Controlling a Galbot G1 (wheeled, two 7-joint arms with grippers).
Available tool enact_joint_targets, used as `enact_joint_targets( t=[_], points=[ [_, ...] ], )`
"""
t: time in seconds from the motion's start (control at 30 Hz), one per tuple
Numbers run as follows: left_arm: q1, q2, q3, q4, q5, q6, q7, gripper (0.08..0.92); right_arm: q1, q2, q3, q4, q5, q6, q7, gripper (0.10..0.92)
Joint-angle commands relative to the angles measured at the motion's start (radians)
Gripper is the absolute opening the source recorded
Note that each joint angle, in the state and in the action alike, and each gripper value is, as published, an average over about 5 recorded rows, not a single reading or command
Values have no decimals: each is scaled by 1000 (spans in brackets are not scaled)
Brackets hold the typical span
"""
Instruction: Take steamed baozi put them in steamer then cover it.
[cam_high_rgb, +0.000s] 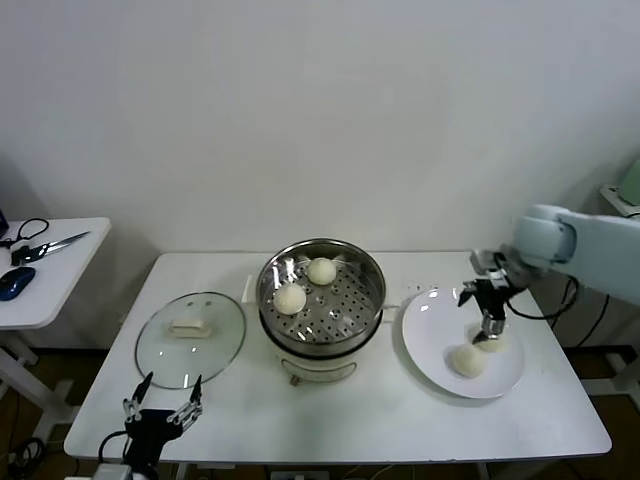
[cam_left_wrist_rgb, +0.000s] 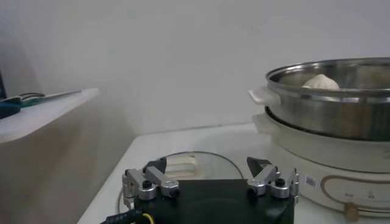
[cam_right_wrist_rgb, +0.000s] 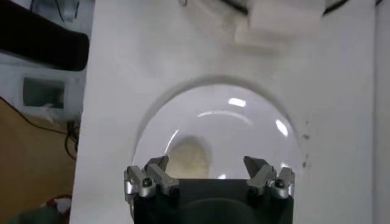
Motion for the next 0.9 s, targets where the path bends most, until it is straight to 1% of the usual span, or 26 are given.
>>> enact_joint_targets(
  t=[0.03,0.33,0.7,0.8,0.9],
  points=[
    [6,-2,1,-2,1,-2,0,823,-308,-71,217,-51,-145,-33,53,823],
    [9,-9,2,1,5,-2,-1,823,-393,40,272,-116,-156,-67,83,823],
    [10,-9,-3,5,5,-2,0,823,-454,64,325,-145,-180,-82,101,822],
    [9,-10,-1,7,5,-2,-1,823,-449,60,325,-143,-181,-80,97,789],
    [9,-11,0,5,6,-1,-1,823,-429,58,324,-142,-181,-73,88,725]
  ],
)
